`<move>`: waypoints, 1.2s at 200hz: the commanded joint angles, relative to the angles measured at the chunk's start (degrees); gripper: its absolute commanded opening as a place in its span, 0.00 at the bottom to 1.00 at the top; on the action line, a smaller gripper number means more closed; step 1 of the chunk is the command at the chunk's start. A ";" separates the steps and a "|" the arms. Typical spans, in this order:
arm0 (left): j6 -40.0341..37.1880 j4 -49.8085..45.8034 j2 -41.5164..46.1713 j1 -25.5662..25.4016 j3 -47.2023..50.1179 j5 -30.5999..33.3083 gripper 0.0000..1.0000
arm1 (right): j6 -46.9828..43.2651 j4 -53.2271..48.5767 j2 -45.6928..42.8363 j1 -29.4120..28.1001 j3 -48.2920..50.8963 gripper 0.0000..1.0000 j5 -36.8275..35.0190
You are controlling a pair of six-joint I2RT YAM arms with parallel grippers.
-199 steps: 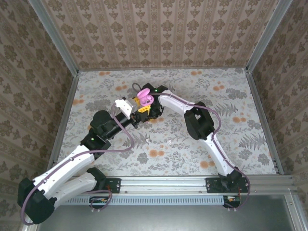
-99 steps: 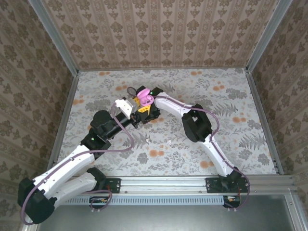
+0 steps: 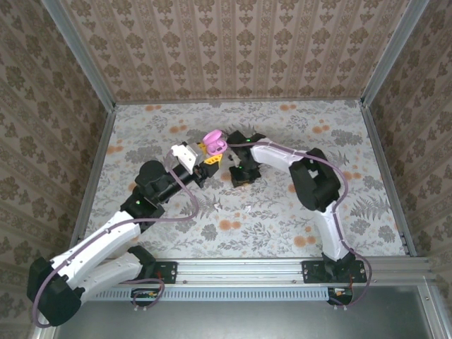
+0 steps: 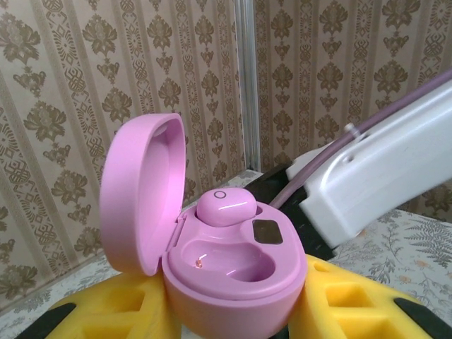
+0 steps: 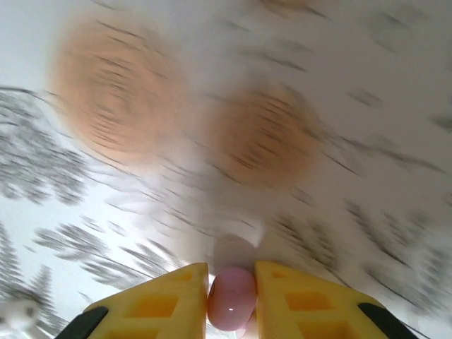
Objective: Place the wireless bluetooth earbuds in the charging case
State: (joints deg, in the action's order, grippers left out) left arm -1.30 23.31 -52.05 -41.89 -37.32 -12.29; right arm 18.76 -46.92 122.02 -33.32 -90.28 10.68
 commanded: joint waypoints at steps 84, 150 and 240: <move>1.47 5.95 -4.29 0.18 -2.76 -2.41 0.37 | -0.37 1.76 -12.32 7.92 17.63 0.32 -4.12; 1.31 6.39 -4.37 0.33 -2.32 -2.03 0.37 | 7.05 -1.87 -17.20 7.32 16.25 0.39 -9.17; 1.07 6.15 -4.58 0.51 -2.04 -2.65 0.37 | 16.10 2.04 -18.00 4.21 20.99 0.34 -9.91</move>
State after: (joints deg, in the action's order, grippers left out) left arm -0.86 27.44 -56.53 -41.89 -37.69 -13.72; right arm 31.55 -45.12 104.51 -28.58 -70.43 3.11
